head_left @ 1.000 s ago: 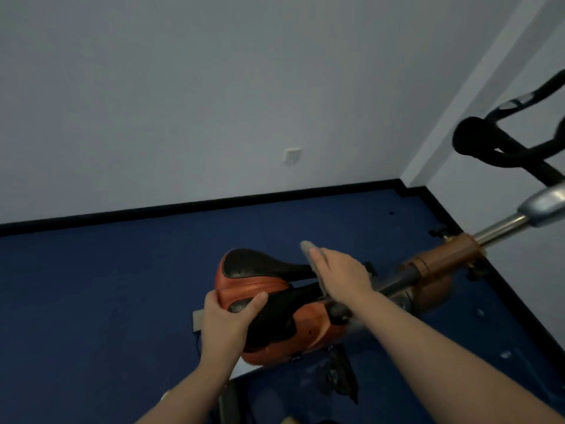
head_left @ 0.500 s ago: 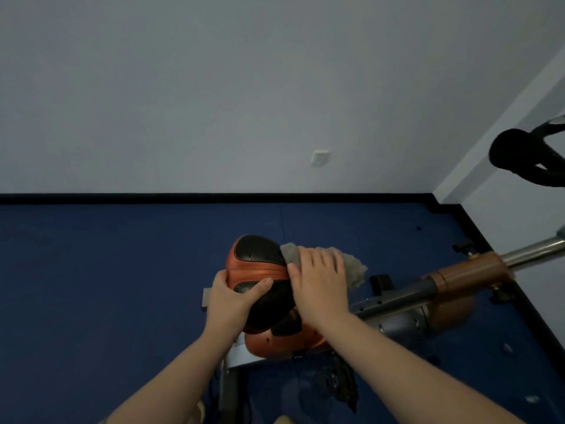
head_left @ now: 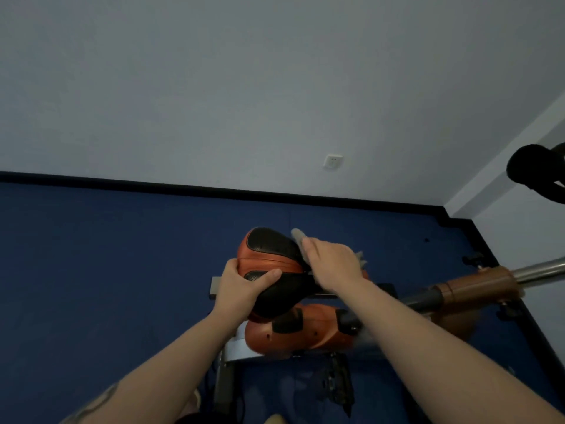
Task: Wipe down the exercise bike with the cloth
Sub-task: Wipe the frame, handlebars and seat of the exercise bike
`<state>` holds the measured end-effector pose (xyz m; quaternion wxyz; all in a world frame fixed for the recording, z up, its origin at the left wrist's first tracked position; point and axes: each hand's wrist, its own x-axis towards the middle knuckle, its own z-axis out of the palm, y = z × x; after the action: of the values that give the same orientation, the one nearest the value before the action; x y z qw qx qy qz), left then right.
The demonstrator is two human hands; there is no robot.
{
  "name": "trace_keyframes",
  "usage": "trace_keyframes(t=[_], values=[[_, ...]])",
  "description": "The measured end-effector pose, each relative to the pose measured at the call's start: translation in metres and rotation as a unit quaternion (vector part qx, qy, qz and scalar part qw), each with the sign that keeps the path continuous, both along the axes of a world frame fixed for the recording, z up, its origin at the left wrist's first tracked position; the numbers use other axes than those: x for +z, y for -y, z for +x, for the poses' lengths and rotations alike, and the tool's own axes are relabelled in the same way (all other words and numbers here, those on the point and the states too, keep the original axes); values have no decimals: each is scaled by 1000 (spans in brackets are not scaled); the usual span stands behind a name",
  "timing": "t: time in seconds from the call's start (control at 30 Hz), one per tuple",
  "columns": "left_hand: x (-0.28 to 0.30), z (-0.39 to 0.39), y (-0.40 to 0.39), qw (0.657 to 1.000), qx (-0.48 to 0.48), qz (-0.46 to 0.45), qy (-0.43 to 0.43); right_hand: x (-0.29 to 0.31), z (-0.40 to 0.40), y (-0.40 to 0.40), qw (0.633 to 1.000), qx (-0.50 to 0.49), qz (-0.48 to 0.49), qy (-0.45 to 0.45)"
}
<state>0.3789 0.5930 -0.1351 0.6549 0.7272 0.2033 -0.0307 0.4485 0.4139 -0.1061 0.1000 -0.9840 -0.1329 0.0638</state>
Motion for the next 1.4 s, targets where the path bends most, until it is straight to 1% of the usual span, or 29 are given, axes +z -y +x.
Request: trace_keyframes(t=[0.03, 0.07, 0.1, 0.13, 0.17, 0.2, 0.27, 0.3, 0.33, 0.43, 0.47, 0.5, 0.57, 0.63, 0.7, 0.77, 0.83, 0.9, 0.93, 1.0, 1.03, 1.07, 1.1, 1.17, 1.23, 1.27, 1.33, 1.4], values=[[0, -1, -1, 1000, -9, -6, -6, 0, 5, -1, 999, -22, -40, -5], [0, -3, -2, 1000, -17, -14, -12, -2, 2, -6, 998, -37, -44, 8], [0, -4, -5, 999, -25, -22, -15, -3, -7, -14, 998, -54, -33, 16], [0, -4, -6, 999, -33, -30, -18, -9, -20, -22, 997, -65, 9, 41], [1, -4, -8, 998, -43, -37, -22, -14, -36, -28, 996, -53, 40, 62], [1, -3, -11, 997, -51, -46, -25, -17, -49, -28, 997, -24, 54, 59], [2, -1, -15, 995, -68, -68, -35, -18, -55, -15, 997, 41, 57, 38], [2, 0, -17, 993, -78, -79, -40, -17, -46, -7, 997, 57, 44, 32], [2, 1, -18, 991, -88, -86, -43, -15, -37, -1, 998, 48, 34, 23], [2, -5, -22, 989, -96, -107, -39, -10, -23, -5, 998, -57, 12, -1], [0, -8, -22, 988, -94, -115, -38, -11, -29, -13, 998, -63, 3, 0], [-2, -12, -22, 987, -92, -123, -35, -15, -42, -20, 999, -41, 4, 12], [-6, -18, -22, 984, -92, -147, -27, -22, -67, -24, 999, 35, 25, 28], [-8, -22, -22, 981, -89, -169, -23, -21, -69, -11, 995, 93, 27, 27], [-9, -24, -22, 978, -97, -181, -28, -18, -60, 0, 995, 91, 9, 41], [-10, -24, -24, 977, -105, -183, -30, -19, -59, -6, 997, 42, 31, 53], [-11, -24, -25, 976, -107, -186, -29, -21, -55, -24, 997, 38, 57, 45], [-10, -23, -26, 977, -102, -187, -26, -19, -38, -39, 994, 76, 71, 36], [-9, -22, -26, 977, -100, -185, -24, -13, -24, -43, 992, 84, 96, 12], [-8, -21, -25, 978, -103, -181, -24, -1, 3, -41, 984, 69, 146, -75], [-8, -21, -24, 978, -108, -178, -25, 3, 12, -38, 980, 54, 154, -113], [-8, -22, -24, 978, -114, -174, -27, 4, 16, -35, 980, 37, 142, -132], [-8, -22, -25, 978, -121, -169, -29, 3, 15, -33, 984, 22, 120, -131], [-9, -24, -25, 976, -131, -169, -28, -1, 3, -29, 994, 8, 74, -84], [-10, -23, -27, 975, -133, -178, -20, -5, -7, -31, 998, 31, 44, -38], [-10, -22, -28, 975, -131, -180, -17, -8, -5, -33, 997, 58, 36, -27], [-9, -18, -31, 974, -136, -182, -16, -8, 11, -41, 992, 97, 57, -52], [-8, -15, -33, 971, -150, -188, -18, -5, 36, -53, 980, 72, 122, -140]])
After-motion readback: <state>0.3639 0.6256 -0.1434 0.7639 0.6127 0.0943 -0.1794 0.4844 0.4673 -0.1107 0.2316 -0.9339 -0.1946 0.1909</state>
